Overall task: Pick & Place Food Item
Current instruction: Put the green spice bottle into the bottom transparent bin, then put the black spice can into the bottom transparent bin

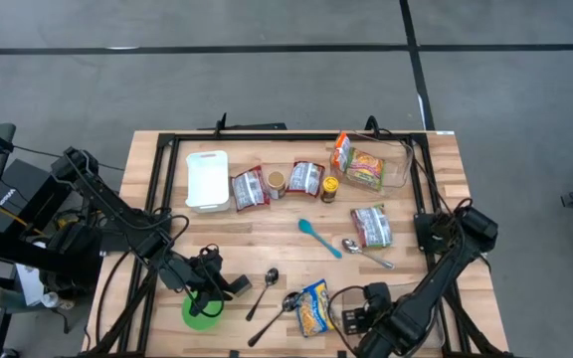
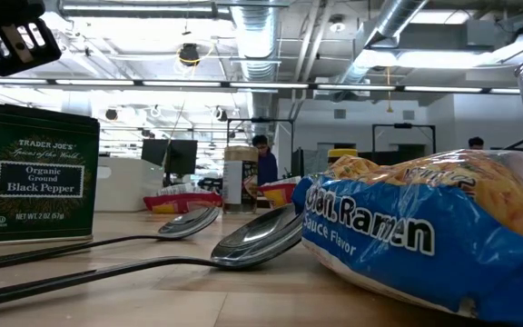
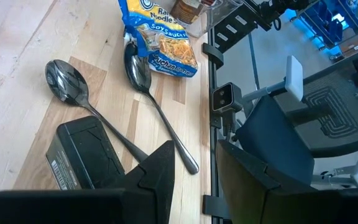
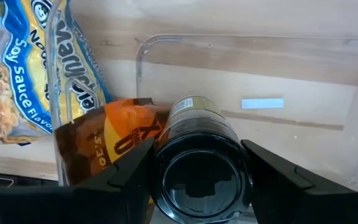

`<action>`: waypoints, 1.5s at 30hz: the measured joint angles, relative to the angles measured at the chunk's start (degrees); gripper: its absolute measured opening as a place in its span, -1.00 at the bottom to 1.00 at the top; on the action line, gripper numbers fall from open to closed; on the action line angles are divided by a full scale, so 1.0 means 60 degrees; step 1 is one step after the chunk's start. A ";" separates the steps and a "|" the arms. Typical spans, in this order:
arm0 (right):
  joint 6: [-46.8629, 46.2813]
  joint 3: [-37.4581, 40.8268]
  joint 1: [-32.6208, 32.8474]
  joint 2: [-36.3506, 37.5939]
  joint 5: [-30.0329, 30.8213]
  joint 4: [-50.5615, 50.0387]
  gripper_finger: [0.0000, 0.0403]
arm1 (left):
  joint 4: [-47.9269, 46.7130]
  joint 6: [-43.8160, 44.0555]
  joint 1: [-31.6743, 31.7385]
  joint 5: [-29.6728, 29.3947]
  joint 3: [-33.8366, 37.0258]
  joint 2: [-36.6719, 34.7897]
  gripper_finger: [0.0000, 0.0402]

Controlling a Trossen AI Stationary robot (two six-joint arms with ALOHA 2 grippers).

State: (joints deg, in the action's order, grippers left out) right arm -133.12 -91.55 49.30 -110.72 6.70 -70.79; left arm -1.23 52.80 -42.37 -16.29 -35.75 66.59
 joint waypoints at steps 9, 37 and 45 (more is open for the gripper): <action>0.0005 0.0004 -0.0040 0.0000 -0.0004 -0.0019 0.06 | 0.0000 0.0000 0.0000 0.0000 0.0000 0.0000 -0.44; 0.0186 -0.0778 -0.0051 0.0087 -0.0117 -0.1087 0.18 | 0.0000 0.0000 0.0000 0.0004 0.0000 0.0000 -0.44; 0.0203 -0.1823 -0.0086 0.0087 -0.0113 -0.1986 0.11 | 0.0000 0.0000 0.0001 0.0004 0.0001 0.0000 -0.44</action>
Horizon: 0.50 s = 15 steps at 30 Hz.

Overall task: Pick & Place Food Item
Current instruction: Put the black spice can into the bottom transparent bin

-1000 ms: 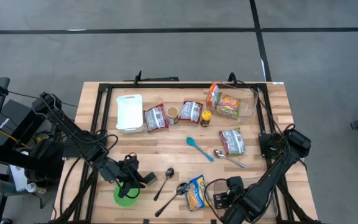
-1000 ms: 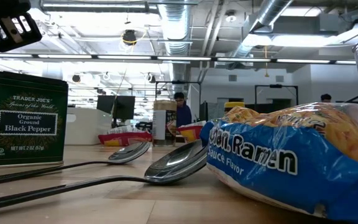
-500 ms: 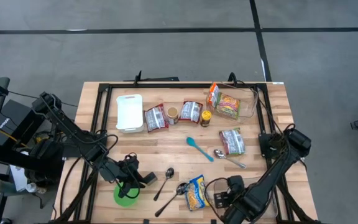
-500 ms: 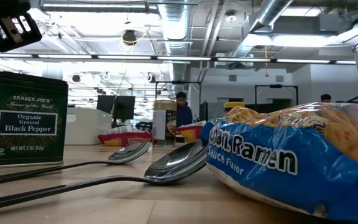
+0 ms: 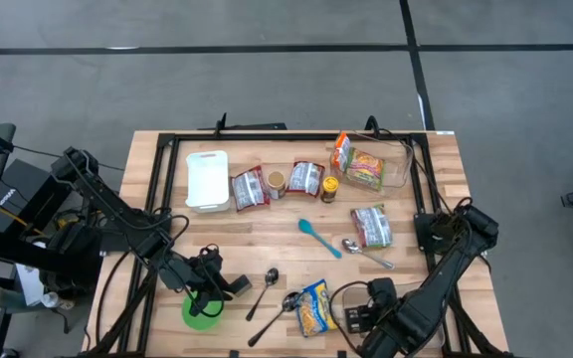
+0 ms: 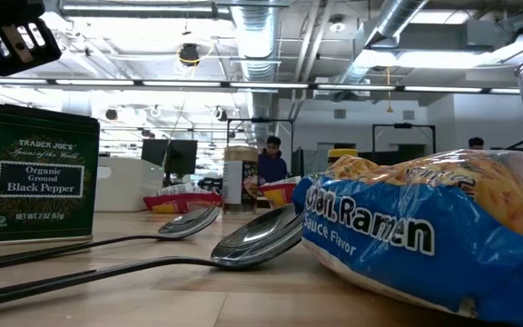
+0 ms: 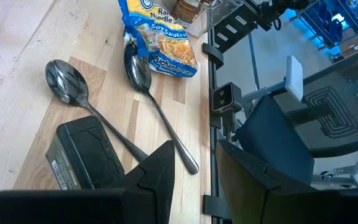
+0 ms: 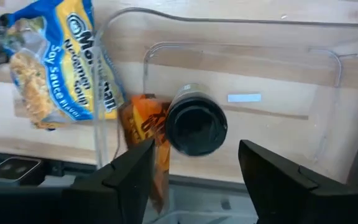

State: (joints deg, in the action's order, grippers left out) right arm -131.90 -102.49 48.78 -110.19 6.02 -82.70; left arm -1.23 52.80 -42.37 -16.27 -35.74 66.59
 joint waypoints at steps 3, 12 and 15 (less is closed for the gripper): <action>0.0084 -0.0365 -0.0039 0.0000 0.0047 -0.0196 0.07 | 0.0000 0.0000 -0.0001 0.0000 -0.0001 0.0000 -0.44; 0.1058 -0.1279 -0.0273 0.0000 0.1540 -0.0367 -0.15 | 0.0007 0.0000 -0.0001 0.0000 -0.0001 0.0000 -0.44; 0.1543 -0.1429 -0.0400 0.0000 0.2267 -0.0355 -0.23 | 0.0018 0.0000 0.0002 0.0000 -0.0001 0.0000 -0.44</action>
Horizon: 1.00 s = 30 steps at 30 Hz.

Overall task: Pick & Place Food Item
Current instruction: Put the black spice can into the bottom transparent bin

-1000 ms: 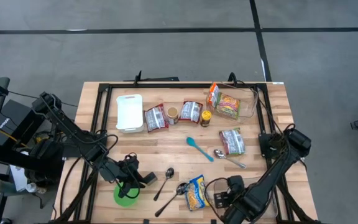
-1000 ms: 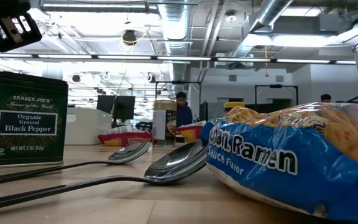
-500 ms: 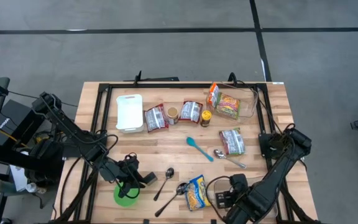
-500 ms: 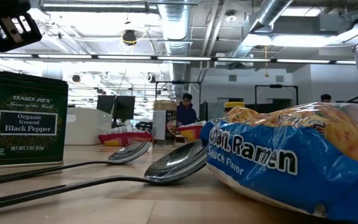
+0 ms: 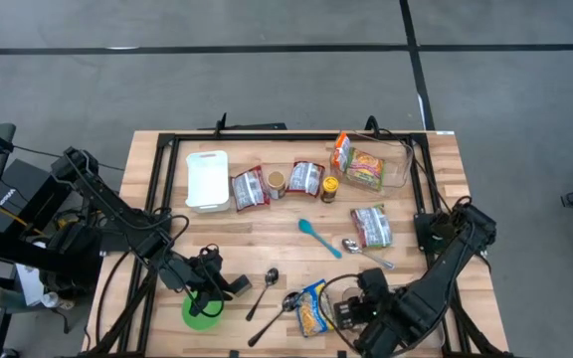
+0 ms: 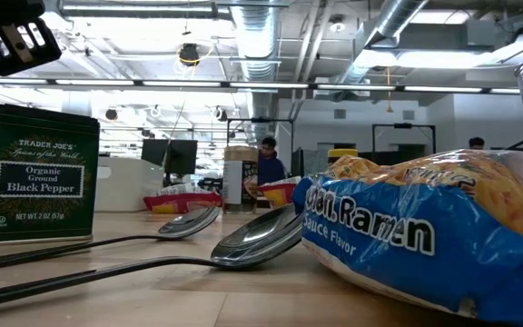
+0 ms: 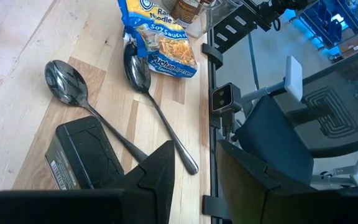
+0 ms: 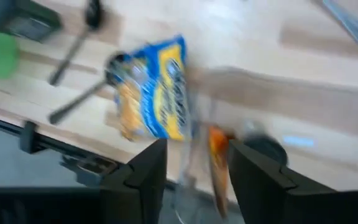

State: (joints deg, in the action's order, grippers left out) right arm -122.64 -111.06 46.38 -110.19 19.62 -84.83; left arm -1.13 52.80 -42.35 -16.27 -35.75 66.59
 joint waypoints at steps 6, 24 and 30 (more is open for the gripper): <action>0.1071 -0.0033 -0.0362 0.0000 0.0718 0.0084 -0.37 | 0.0011 0.0000 0.0000 0.0000 0.0000 0.0000 -0.44; 0.3532 -0.0033 -0.1441 0.0000 0.1500 0.0516 -0.42 | 0.3973 -0.1135 0.0000 0.0000 0.0000 0.0000 -0.44; 0.3973 -0.0033 -0.1453 0.0000 0.1496 0.0288 -0.42 | 0.5516 -0.1564 -0.0025 0.0043 0.0000 0.0000 -0.44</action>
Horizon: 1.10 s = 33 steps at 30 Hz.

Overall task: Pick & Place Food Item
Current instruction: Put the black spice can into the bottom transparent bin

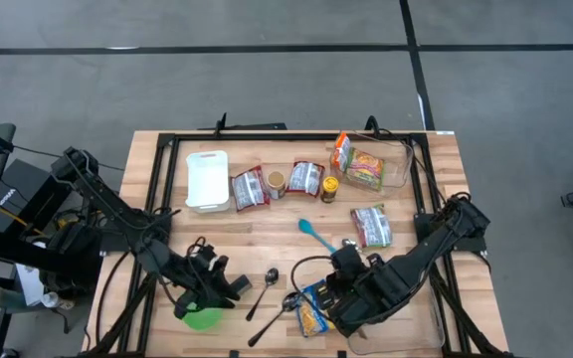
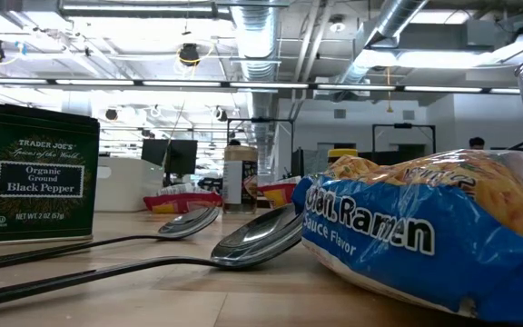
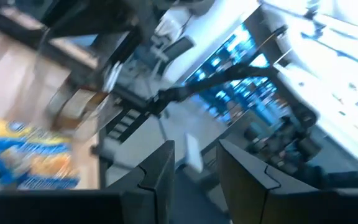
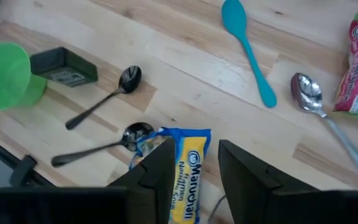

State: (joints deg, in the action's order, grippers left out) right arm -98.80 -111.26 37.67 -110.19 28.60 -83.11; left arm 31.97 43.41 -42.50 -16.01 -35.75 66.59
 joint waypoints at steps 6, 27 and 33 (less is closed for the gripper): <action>0.0331 0.0000 0.0022 -0.0004 0.0011 -0.0142 -0.42 | 0.0374 -0.0020 0.0000 -0.0028 0.0000 0.0000 -0.44; 0.0572 0.0004 0.0015 -0.0007 0.1582 -0.0784 -0.42 | -0.3467 0.4477 -0.1610 -0.0056 0.0001 0.0000 -0.97; 0.0572 0.0004 0.0004 -0.0007 0.1912 -0.0780 -0.42 | -0.5477 0.7304 -0.2656 -0.0014 0.0003 0.0000 -1.00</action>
State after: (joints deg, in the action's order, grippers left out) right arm -95.37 -111.24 37.69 -110.24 40.07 -87.78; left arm -0.89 87.23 -58.43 -16.10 -35.73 66.59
